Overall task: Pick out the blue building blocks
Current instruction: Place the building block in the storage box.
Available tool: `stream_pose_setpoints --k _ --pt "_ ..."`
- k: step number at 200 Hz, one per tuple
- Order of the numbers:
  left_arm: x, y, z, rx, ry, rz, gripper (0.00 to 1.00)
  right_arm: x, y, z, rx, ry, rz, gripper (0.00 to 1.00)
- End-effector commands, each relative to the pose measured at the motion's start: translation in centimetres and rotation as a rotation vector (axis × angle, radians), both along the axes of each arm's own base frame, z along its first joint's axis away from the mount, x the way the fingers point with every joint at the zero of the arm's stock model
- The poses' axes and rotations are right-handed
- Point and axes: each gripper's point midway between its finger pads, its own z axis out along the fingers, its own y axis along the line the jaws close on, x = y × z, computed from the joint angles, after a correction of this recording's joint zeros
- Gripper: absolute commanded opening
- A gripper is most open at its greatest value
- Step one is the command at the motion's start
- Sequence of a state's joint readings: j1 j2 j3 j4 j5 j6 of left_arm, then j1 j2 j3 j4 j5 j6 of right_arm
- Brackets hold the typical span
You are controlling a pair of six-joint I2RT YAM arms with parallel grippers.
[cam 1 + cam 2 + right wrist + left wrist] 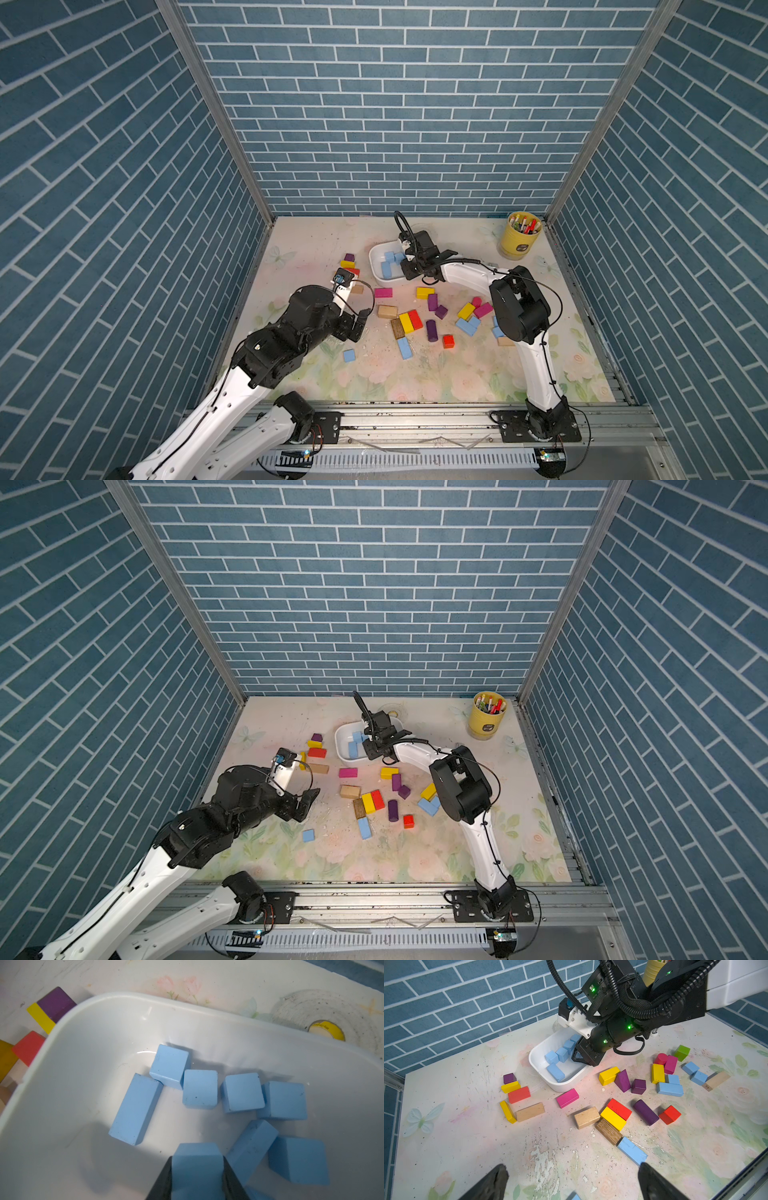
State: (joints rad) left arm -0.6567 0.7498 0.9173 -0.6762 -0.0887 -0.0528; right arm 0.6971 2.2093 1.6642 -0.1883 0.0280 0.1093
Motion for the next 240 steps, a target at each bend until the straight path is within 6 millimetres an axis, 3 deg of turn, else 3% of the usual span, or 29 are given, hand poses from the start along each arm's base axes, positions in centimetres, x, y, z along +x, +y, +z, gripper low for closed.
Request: stream_pose_setpoints --k 1,101,137,177,240 --pt "0.1 0.2 0.3 -0.004 -0.008 0.01 0.99 -0.2 0.0 -1.3 -0.003 0.059 -0.014 0.43" --pt "0.0 0.3 0.4 -0.005 -0.01 0.009 0.99 0.2 0.3 0.7 0.028 0.047 -0.018 0.72" --pt "0.0 0.3 0.4 -0.007 -0.01 0.006 0.99 0.3 0.1 -1.4 -0.018 0.092 -0.024 0.83" --pt "-0.1 0.2 0.4 -0.009 -0.008 0.001 0.99 0.4 0.1 -3.3 -0.053 0.135 -0.028 0.87" --pt "-0.1 0.3 0.4 -0.01 -0.009 0.001 0.99 0.4 0.3 -3.4 -0.061 0.156 -0.026 0.94"
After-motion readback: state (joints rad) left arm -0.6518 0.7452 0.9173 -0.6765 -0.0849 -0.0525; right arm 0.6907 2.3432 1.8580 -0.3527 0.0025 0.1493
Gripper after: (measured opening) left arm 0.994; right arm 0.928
